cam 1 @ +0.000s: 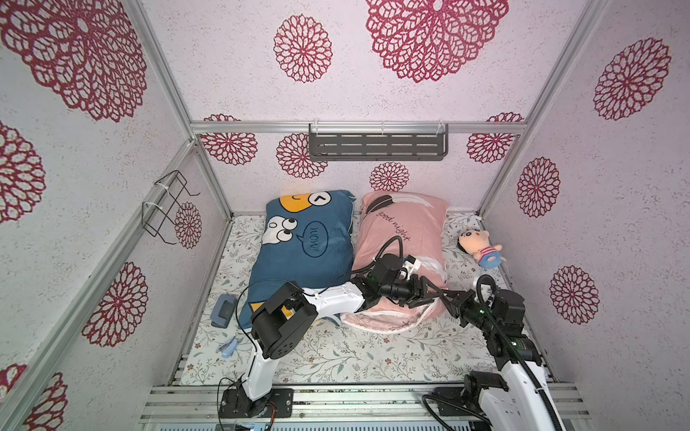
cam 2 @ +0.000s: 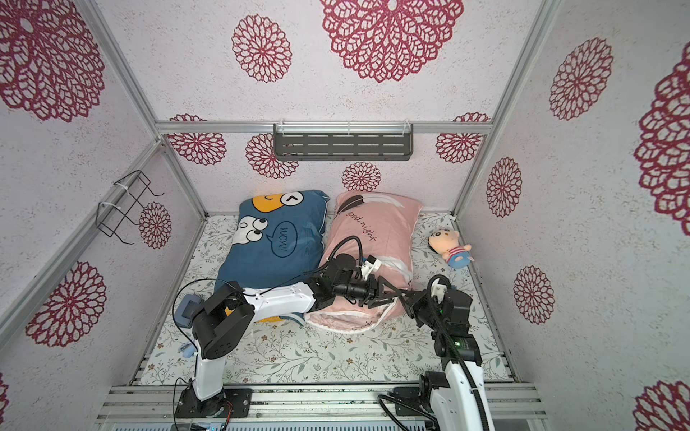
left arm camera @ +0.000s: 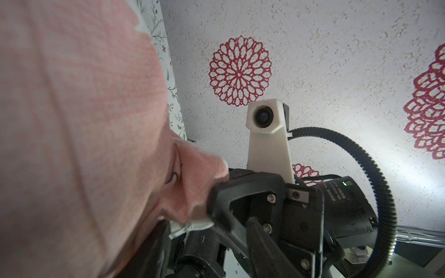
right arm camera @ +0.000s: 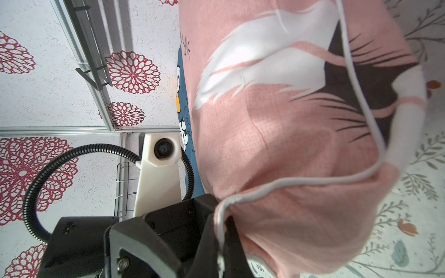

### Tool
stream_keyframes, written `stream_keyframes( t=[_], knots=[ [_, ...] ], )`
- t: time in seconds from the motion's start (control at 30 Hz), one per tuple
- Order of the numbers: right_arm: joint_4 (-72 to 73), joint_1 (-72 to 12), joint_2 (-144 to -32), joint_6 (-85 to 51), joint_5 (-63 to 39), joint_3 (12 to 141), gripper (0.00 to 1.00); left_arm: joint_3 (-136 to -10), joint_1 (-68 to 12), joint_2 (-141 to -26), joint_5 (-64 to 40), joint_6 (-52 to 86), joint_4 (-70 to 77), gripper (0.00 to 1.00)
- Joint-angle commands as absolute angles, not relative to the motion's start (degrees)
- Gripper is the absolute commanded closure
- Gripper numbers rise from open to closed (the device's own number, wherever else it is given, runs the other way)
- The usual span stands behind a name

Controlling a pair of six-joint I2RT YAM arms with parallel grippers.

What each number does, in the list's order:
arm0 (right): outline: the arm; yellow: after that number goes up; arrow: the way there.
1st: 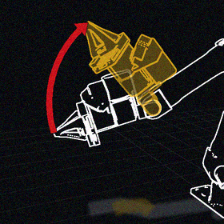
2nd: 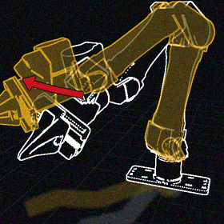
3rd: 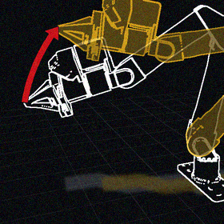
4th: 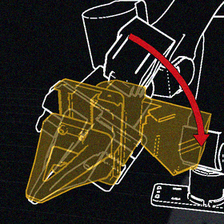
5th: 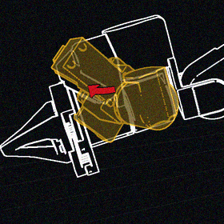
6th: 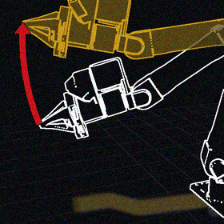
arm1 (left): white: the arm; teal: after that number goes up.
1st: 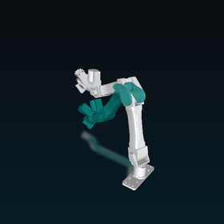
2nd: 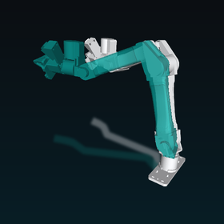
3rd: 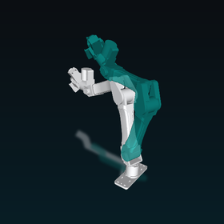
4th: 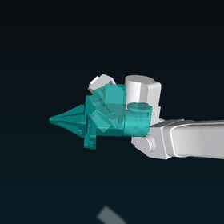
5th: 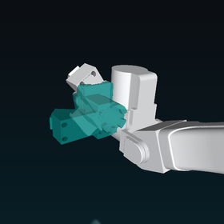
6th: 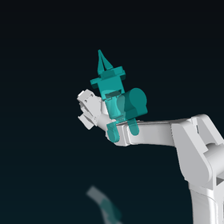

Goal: Zip up pillowcases
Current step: Zip the zipper on the pillowcase.

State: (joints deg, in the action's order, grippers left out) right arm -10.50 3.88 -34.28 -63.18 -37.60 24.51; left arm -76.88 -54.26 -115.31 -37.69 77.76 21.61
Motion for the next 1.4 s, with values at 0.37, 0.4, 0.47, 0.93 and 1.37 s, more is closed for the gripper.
stream_keyframes(
  t=[0.37,0.4,0.47,0.93,1.37],
  knots=[
    [-6.8,4.0,-33.1,-63.9,-37.8,24.4,1.00,-74.9,-54.3,-115.2,-37.2,80.1,26.1,0.62],
    [-6.9,4.0,-33.1,-63.9,-37.7,24.3,1.00,-74.8,-54.3,-115.1,-37.2,80.1,26.1,0.63],
    [-7.0,4.0,-33.1,-63.8,-37.8,24.2,1.00,-74.5,-54.3,-115.1,-37.2,80.1,26.2,0.67],
    [-8.0,4.0,-32.6,-63.2,-37.4,24.1,1.00,-73.5,-54.1,-114.1,-36.7,79.8,25.8,0.73],
    [-7.4,4.0,-31.8,-64.1,-37.8,22.3,1.00,-73.0,-54.2,-115.2,-36.9,82.0,29.4,0.60]
  ],
)
